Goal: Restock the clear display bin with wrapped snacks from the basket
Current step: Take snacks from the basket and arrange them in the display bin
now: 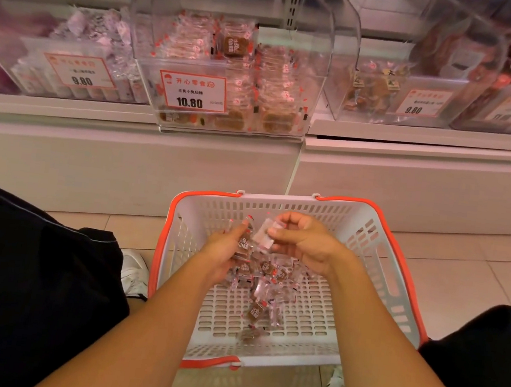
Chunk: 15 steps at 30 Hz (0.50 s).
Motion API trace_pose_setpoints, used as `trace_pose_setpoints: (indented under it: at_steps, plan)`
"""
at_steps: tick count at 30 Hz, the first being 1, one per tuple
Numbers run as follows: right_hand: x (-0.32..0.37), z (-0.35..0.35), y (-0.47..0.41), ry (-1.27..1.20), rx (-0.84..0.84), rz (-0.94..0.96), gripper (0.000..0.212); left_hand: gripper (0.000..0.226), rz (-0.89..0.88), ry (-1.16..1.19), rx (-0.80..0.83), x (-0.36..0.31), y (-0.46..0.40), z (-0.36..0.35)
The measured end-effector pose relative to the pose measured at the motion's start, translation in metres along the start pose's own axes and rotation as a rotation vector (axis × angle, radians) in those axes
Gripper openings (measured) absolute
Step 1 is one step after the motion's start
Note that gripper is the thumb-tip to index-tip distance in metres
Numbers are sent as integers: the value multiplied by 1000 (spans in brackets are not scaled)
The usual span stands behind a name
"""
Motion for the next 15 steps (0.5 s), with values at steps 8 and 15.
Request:
trace_pose_setpoints:
  at_steps: [8, 15]
  plan:
    - [1, -29, 2, 441, 27, 145, 59, 37, 32, 34, 171, 2, 1, -7]
    - [-4, -30, -3, 573, -17, 182, 39, 47, 73, 88, 154, 2, 4, -10]
Point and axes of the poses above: each hand's wrist, its own y-axis away from the middle knuckle, its own z-axis out of the back of the hand, x = y × z, the point moved 5 cm from there along -y, towards the middle knuckle, and after that the axes turned 11 degrees about y, right-handed, at the moved point
